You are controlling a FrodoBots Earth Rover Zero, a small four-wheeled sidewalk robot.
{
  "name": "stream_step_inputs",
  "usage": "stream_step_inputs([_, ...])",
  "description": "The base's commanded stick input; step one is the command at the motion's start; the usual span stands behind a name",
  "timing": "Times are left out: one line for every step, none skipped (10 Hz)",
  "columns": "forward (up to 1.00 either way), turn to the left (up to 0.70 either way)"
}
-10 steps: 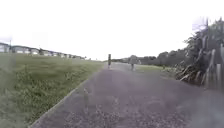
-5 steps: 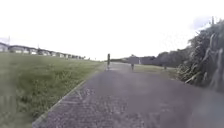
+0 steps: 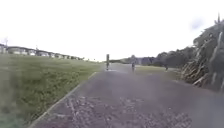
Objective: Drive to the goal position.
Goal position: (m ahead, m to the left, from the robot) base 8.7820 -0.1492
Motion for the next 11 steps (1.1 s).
stream_step_inputs([0.7,0.0])
stream_step_inputs([0.7,0.0])
stream_step_inputs([0.7,0.0])
stream_step_inputs([0.7,0.0])
stream_step_inputs([0.7,-0.18])
stream_step_inputs([0.7,-0.3])
stream_step_inputs([0.7,-0.25])
stream_step_inputs([0.7,-0.12])
stream_step_inputs([0.7,-0.04])
stream_step_inputs([0.7,0.0])
stream_step_inputs([0.7,0.0])
